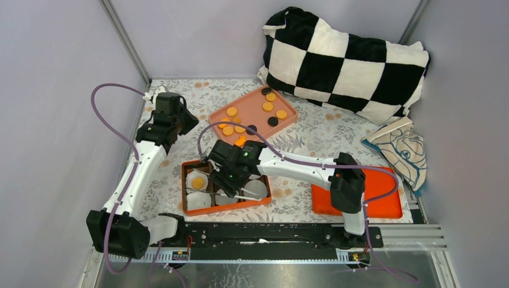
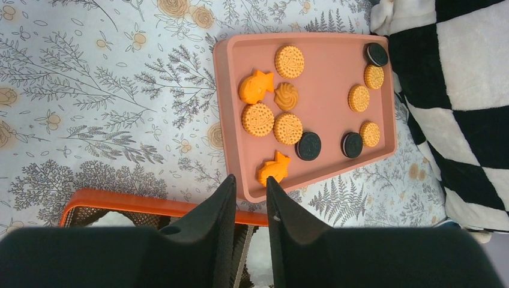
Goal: Pack the cookies
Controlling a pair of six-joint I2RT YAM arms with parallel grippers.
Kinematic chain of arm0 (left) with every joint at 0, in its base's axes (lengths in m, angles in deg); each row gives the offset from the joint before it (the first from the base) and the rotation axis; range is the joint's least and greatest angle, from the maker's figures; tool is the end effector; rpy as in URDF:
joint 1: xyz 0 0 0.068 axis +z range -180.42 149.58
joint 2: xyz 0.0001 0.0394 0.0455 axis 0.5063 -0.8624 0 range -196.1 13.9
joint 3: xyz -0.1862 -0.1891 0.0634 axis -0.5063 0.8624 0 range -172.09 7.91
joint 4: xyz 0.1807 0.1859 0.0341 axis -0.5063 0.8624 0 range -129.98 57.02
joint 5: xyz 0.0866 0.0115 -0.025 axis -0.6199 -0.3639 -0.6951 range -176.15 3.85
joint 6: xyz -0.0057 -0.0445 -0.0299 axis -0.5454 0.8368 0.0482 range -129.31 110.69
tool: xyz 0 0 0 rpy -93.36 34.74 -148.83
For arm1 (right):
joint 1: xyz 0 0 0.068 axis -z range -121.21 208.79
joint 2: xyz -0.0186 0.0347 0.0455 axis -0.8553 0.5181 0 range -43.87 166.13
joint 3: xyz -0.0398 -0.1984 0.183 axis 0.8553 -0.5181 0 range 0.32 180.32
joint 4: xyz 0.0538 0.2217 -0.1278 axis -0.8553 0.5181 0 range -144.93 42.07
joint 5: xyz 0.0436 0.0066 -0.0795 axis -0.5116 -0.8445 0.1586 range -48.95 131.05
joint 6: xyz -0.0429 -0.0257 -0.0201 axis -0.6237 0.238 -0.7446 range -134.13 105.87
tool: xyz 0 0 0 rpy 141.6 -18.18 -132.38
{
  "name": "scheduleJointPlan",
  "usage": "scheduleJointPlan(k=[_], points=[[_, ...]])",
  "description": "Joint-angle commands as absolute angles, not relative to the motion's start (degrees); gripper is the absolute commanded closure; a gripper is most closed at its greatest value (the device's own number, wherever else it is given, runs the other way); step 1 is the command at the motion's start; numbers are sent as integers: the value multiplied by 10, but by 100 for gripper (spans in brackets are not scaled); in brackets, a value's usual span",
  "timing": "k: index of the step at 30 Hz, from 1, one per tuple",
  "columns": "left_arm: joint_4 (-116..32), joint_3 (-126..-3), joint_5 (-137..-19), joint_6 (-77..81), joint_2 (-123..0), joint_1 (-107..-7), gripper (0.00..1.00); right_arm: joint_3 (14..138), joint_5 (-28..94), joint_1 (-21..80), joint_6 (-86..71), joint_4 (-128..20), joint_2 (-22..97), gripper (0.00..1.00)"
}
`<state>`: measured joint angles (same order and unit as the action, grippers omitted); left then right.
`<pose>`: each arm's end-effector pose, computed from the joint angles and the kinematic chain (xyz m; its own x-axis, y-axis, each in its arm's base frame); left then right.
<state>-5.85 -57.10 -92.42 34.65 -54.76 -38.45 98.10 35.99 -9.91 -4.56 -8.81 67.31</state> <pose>0.2567 -0.0322 0.3367 -0.4737 -0.6301 -0.6153 -0.3824 0.7765 -0.5007 0.1507 0.3956 0.2669 -0.4656 -0.7386 -0.4875 -0.8792 0.4491 0.1593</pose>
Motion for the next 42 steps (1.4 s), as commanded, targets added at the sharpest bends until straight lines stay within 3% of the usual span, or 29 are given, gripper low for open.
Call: scheduleJointPlan(k=[1,10,26,36,42], points=[[-70,-565,-911,336,-545,-379,71,977,406,-104,-60,-97,641,34],[-79,-551,-894,338,-548,-379,71,887,394,-104,-61,-148,648,28],[-82,-544,-889,337,-553,-379,71,948,420,-104,-94,-138,709,29],[-92,-531,-872,339,-562,-379,71,961,396,-104,-104,-137,755,35],[-94,-530,-870,338,-564,-379,71,959,399,-104,-103,-134,766,52]])
